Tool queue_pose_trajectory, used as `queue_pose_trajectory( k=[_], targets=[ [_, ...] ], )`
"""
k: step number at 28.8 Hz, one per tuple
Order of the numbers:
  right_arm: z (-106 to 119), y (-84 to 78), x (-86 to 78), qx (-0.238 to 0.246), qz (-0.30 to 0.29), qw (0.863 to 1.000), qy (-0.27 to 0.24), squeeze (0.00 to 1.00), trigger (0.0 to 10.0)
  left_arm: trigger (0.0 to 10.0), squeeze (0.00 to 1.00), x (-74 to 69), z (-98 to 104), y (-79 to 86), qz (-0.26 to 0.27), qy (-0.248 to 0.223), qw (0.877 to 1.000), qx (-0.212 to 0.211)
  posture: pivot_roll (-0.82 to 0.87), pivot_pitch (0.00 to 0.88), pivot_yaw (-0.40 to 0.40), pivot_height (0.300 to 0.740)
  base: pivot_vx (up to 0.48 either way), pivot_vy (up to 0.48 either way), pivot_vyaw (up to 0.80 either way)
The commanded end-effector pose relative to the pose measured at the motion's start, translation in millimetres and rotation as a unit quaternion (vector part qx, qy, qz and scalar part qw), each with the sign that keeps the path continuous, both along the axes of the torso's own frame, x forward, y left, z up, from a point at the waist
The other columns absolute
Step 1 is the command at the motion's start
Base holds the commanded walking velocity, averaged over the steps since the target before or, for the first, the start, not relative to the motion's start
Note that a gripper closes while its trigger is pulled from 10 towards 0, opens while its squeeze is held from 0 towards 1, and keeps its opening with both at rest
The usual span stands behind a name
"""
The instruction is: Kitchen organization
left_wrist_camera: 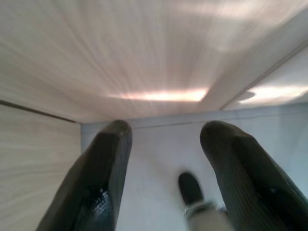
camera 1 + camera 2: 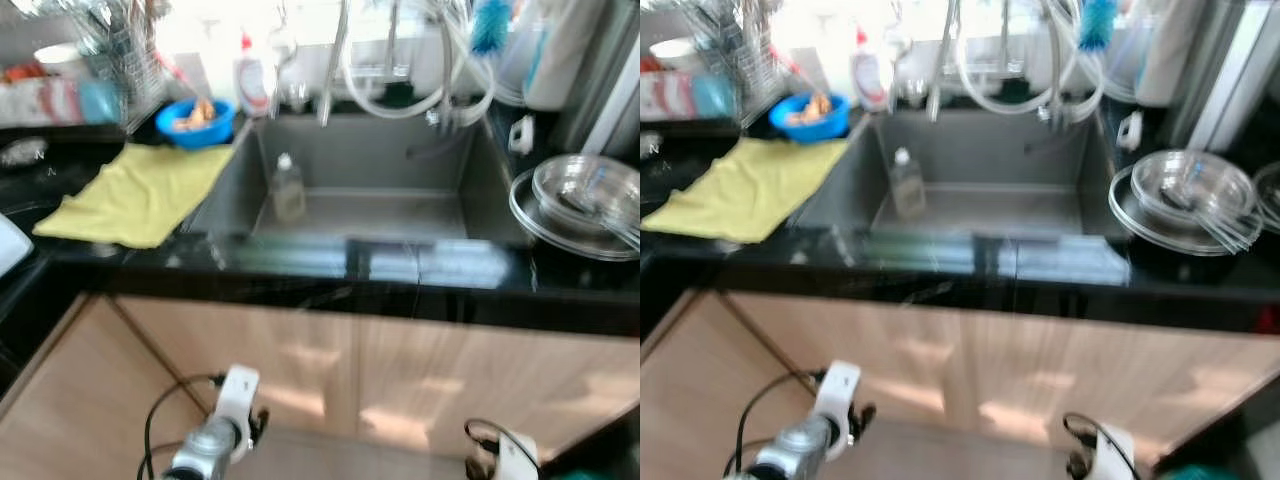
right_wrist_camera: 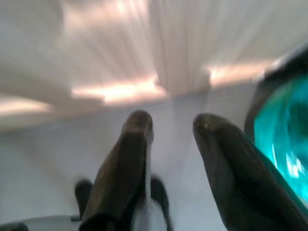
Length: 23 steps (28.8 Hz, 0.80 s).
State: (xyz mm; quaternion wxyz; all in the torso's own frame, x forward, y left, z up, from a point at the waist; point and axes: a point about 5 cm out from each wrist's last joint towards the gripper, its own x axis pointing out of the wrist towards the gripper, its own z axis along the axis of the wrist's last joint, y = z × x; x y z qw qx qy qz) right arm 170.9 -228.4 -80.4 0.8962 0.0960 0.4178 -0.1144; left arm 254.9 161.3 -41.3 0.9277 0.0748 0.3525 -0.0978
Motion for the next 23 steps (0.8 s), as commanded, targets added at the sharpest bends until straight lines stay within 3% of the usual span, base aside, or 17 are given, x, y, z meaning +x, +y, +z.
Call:
queue_pose_trajectory(
  k=[1, 21, 23],
  targets=[
    [-5.7, 8.6, -8.0, 0.011, 0.004, 1.000, 0.015, 0.00, 10.0, 10.0, 0.00, -8.3, -6.2, 5.1, 0.007, 0.019, 1.000, 0.004, -0.10, 0.000, 0.055, 0.740, 0.000, 0.000, 0.00],
    [-6.1, 8.7, -8.4, 0.013, 0.004, 1.000, 0.019, 0.00, 10.0, 10.0, 0.00, -14.6, -10.4, 6.5, 0.002, 0.028, 1.000, 0.007, -0.10, 0.000, 0.053, 0.740, 0.000, 0.000, 0.00],
    [-6.1, 9.0, -8.5, 0.015, 0.005, 1.000, 0.019, 0.00, 10.0, 10.0, 0.00, -14.4, -10.3, 5.9, 0.001, 0.028, 1.000, 0.007, -0.10, 0.000, 0.053, 0.740, 0.000, 0.000, -0.69]
  ],
)
